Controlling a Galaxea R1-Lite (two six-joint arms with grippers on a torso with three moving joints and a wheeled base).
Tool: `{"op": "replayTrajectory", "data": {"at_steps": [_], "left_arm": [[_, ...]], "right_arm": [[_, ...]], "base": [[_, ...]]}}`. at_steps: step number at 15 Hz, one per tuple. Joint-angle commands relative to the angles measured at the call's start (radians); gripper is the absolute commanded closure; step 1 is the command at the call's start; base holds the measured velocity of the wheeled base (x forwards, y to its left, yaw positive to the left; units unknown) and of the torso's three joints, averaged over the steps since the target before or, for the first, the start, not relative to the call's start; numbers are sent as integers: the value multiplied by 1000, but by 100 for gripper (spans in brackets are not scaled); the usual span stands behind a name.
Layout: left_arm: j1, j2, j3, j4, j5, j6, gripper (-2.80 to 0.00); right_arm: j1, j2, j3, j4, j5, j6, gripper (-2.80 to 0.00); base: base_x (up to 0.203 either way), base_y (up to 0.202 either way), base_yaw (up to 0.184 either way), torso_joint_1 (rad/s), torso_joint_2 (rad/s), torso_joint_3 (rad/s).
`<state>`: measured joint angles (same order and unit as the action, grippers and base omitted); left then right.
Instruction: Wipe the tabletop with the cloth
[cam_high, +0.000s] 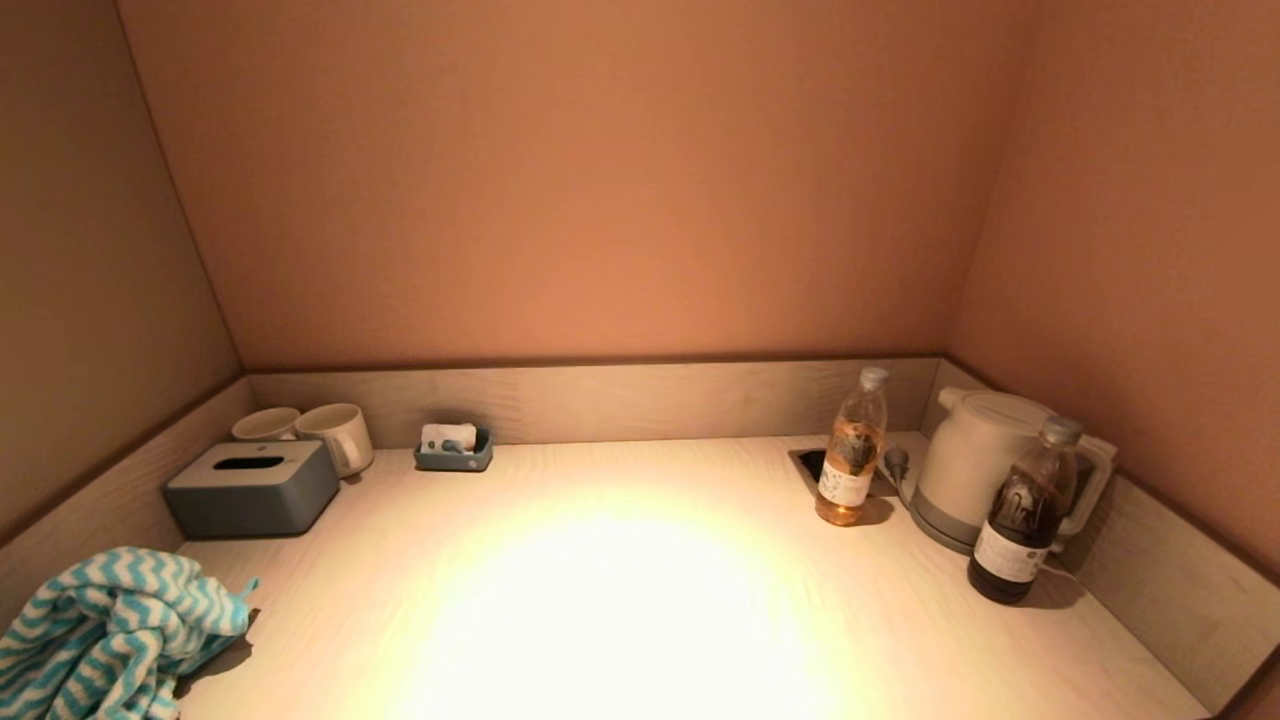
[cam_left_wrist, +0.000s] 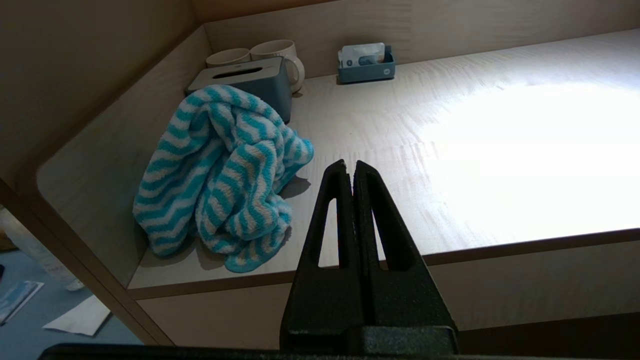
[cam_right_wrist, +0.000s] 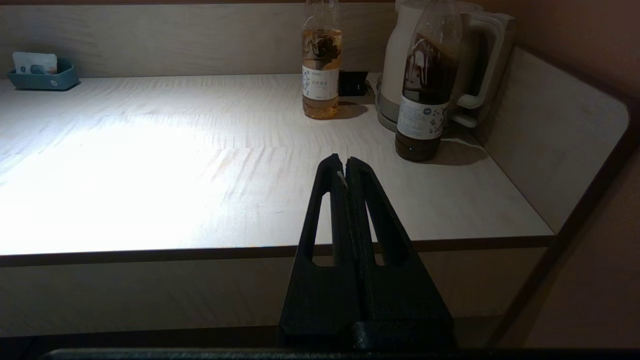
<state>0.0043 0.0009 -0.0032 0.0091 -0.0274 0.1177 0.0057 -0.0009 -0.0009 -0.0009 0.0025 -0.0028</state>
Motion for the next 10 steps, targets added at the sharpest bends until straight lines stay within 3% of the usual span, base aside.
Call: {"op": "replayTrajectory", "data": {"at_steps": [1, 10], "left_arm": [[0, -1, 0, 0, 0, -1, 0], [0, 1, 0, 0, 0, -1, 0]], "right_arm": [[0, 1, 0, -1, 1, 0, 0], [0, 1, 0, 1, 1, 0, 0]], "base": [[0, 0, 0, 0, 0, 0], [0, 0, 0, 0, 0, 0]]}}
